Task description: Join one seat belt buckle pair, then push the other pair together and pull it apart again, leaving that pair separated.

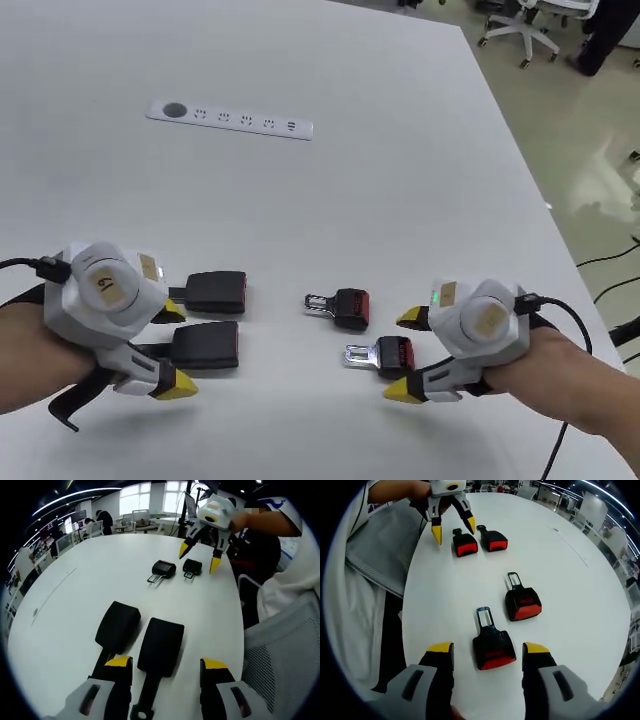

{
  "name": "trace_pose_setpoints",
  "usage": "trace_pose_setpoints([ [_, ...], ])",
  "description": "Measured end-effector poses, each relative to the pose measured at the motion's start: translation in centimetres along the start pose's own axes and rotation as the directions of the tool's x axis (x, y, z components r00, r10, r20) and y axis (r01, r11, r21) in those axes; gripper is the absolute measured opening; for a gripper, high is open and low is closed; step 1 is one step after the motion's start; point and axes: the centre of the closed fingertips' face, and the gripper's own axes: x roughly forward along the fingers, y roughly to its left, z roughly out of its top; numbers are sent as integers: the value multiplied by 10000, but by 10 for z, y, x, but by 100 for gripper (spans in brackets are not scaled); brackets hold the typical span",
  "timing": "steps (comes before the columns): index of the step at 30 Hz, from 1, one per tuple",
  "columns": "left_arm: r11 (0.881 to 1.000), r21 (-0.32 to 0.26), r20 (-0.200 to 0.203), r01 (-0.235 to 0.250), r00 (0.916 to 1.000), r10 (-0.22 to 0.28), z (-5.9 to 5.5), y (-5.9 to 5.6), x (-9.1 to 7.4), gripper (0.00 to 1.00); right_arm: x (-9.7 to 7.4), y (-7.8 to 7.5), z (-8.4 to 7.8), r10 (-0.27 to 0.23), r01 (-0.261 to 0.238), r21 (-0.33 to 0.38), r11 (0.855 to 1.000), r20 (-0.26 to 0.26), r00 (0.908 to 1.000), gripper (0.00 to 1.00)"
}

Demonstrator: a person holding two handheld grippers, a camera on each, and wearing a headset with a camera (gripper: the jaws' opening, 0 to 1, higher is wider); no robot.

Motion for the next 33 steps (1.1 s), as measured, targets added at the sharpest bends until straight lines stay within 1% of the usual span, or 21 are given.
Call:
trace_pose_setpoints([
  [4,9999,118,-154,110,9998,-108,-2,1,6,55,4,-2,-8,131,-132,-80,9999,-163,9998,52],
  [6,9997,185,-188,184,9997,-181,0,0,7,55,7,-4,-12,195,-197,-92,9998,-220,9996,51],
  [12,9983,425,-230,401,9990,-392,2,1,13,54,9,-5,-16,339,-342,-97,9994,-323,9989,49],
  [16,9958,762,-270,502,9985,-482,5,1,15,54,10,-7,-15,371,-376,-146,9992,-336,9987,49],
  [19,9933,1001,-322,581,9980,-551,5,1,18,53,12,-4,-14,438,-448,-251,9987,-382,9983,48],
  [23,9889,1272,-540,762,9961,-698,4,-2,21,49,14,-3,-14,509,-522,-286,9982,-451,9977,44],
  [26,9870,1423,-618,747,9959,-665,2,1,23,48,13,-6,-14,490,-500,-243,9985,-379,9981,41],
  [28,9840,1632,-704,718,9957,-610,-1,3,24,47,13,-10,-15,508,-516,-259,9983,-323,9982,39],
  [31,9832,1674,-661,728,9959,-625,-1,4,24,45,14,-10,-15,505,-514,-282,9983,-323,9982,37],
  [33,9802,1863,-694,670,9961,-549,-1,6,24,43,15,-10,-15,499,-512,-331,9981,-386,9980,37],
])
